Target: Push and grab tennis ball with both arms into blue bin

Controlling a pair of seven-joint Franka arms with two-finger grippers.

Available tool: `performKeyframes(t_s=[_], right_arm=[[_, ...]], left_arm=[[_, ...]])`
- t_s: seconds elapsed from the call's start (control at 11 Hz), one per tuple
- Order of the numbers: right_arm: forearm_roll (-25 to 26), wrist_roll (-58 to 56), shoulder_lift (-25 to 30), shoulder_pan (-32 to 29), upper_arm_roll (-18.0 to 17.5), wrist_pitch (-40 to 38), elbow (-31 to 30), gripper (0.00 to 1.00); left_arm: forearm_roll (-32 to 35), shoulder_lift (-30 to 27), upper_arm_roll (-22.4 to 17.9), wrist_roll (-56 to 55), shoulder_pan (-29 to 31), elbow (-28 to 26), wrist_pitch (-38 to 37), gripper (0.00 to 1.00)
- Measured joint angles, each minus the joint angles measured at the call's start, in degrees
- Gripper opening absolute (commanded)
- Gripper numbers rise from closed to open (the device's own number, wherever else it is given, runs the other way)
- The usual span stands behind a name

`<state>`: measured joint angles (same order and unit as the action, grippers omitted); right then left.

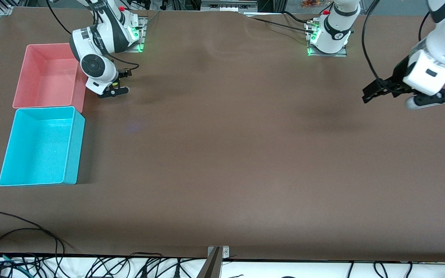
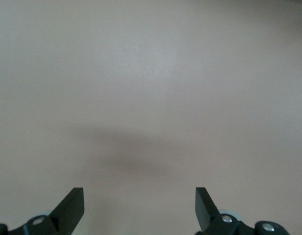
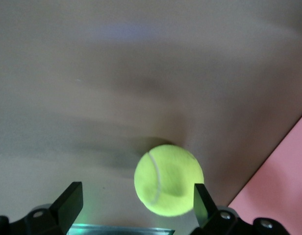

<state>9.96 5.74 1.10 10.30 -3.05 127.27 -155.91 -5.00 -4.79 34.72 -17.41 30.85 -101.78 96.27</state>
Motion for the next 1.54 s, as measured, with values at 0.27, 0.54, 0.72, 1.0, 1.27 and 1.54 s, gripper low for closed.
performKeyframes(t_s=[0.27, 0.54, 0.72, 1.0, 1.27, 1.54], right_arm=[[2.19, 0.0, -1.1, -0.45, 1.19, 1.29, -1.2, 1.0], [7.8, 0.12, -1.56, -0.58, 4.62, 1.45, -1.43, 1.0], [8.14, 0.12, -1.58, -0.6, 6.17, 1.34, -2.65, 1.0], [8.21, 0.12, -1.99, -0.59, 7.28, 1.33, -4.15, 1.0], [8.21, 0.18, -2.81, -0.6, 7.34, 1.77, -4.6, 1.0], [8.21, 0.32, -4.02, -0.59, 9.05, 2.83, -5.69, 1.0]], left_arm=[[-0.01, 0.61, -1.51, 4.12, 1.52, 3.86, -0.05, 1.0], [-0.01, 2.46, -1.52, 5.11, 2.1, 6.16, -0.06, 1.0], [-0.01, 2.99, -1.39, 5.2, 2.07, 6.24, -0.06, 1.0], [0.7, 3.01, -1.15, 5.52, 2.06, 6.57, -0.06, 1.0], [0.7, 3.01, -0.66, 5.53, 1.67, 6.89, 0.42, 1.0], [1.61, 3.4, -5.5, 2.66, -6.47, 7.93, -0.32, 1.0]])
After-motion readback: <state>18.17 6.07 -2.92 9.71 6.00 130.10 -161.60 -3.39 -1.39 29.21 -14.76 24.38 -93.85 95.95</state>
